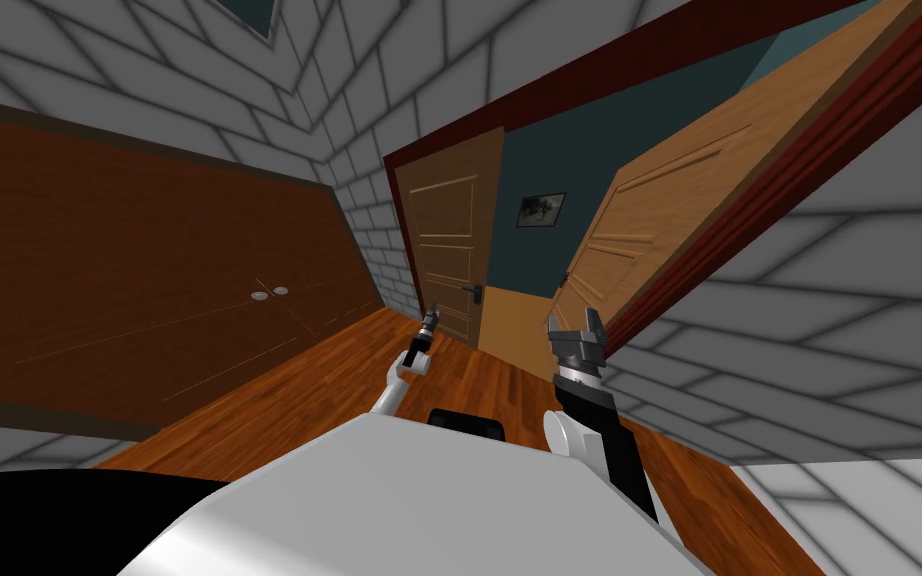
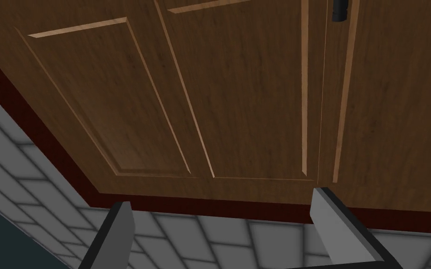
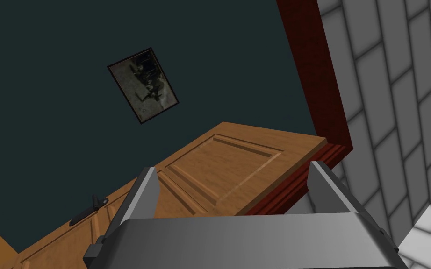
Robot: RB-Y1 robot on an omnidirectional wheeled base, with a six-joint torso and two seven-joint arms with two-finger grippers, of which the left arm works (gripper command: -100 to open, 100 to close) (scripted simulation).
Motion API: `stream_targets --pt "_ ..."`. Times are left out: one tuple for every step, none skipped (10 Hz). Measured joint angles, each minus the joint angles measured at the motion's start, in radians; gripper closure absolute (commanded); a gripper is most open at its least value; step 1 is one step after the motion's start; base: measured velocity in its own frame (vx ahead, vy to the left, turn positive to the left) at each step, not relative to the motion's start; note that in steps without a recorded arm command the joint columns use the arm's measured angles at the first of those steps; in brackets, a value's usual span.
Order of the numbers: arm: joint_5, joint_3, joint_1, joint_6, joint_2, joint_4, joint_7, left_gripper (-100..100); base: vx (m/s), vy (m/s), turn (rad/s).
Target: Push the door open
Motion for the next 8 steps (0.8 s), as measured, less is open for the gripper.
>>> stream_targets --pt "0.0 -0.002 -0.025 0.0 -0.004 0.039 0.003 -100 0.088 0.015 -0.029" --pt "0.0 -0.006 -0.039 0.002 -0.003 0.065 0.008 -100 0.106 0.023 -0.017" --pt "-0.001 -0.009 -0.057 0.005 -0.006 0.093 0.013 -100 0.097 0.023 -0.023" --pt "-0.001 -0.011 -0.082 0.005 -0.009 0.133 0.016 -100 0.092 0.009 -0.024" --pt "-0.001 -0.013 -0.104 0.004 -0.014 0.169 0.019 -100 0.107 0.014 -0.02" --pt "-0.002 -0.017 -0.117 0.01 -0.017 0.189 0.022 -100 0.104 0.023 -0.021" --pt "-0.002 -0.02 -0.134 0.014 -0.02 0.215 0.027 -100 0.092 0.018 -0.023" --pt "-0.002 -0.021 -0.16 0.01 -0.024 0.26 0.03 -100 0.101 0.015 -0.022"
